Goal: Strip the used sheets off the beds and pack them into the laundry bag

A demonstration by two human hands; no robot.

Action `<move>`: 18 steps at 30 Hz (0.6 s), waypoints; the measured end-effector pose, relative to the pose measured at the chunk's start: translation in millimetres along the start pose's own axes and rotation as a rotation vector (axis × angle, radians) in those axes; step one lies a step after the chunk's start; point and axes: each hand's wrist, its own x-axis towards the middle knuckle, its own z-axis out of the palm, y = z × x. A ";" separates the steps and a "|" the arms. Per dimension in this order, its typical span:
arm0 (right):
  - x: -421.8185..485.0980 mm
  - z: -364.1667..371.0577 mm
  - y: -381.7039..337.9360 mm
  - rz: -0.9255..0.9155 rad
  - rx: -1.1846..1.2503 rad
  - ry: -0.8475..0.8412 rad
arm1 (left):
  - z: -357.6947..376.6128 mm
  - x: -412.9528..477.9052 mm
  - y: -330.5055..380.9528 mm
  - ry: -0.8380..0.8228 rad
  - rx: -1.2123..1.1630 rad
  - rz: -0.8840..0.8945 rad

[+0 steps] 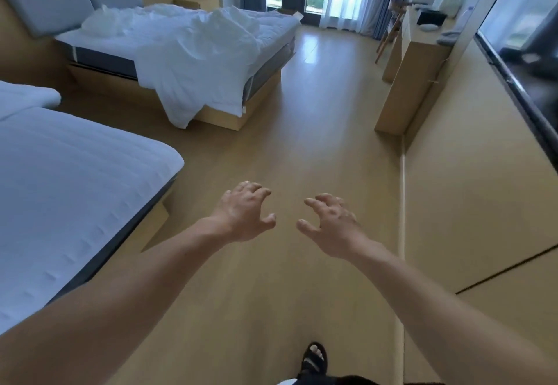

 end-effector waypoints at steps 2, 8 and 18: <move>40.6 -17.4 7.3 -0.027 0.004 -0.011 | -13.7 37.6 -5.0 0.007 -0.007 -0.034; 161.3 -52.8 4.2 -0.120 -0.030 -0.045 | -43.3 131.6 -42.2 0.032 -0.058 -0.145; 379.8 -68.2 -68.7 -0.221 -0.078 -0.085 | -83.4 291.9 -173.1 0.046 -0.099 -0.233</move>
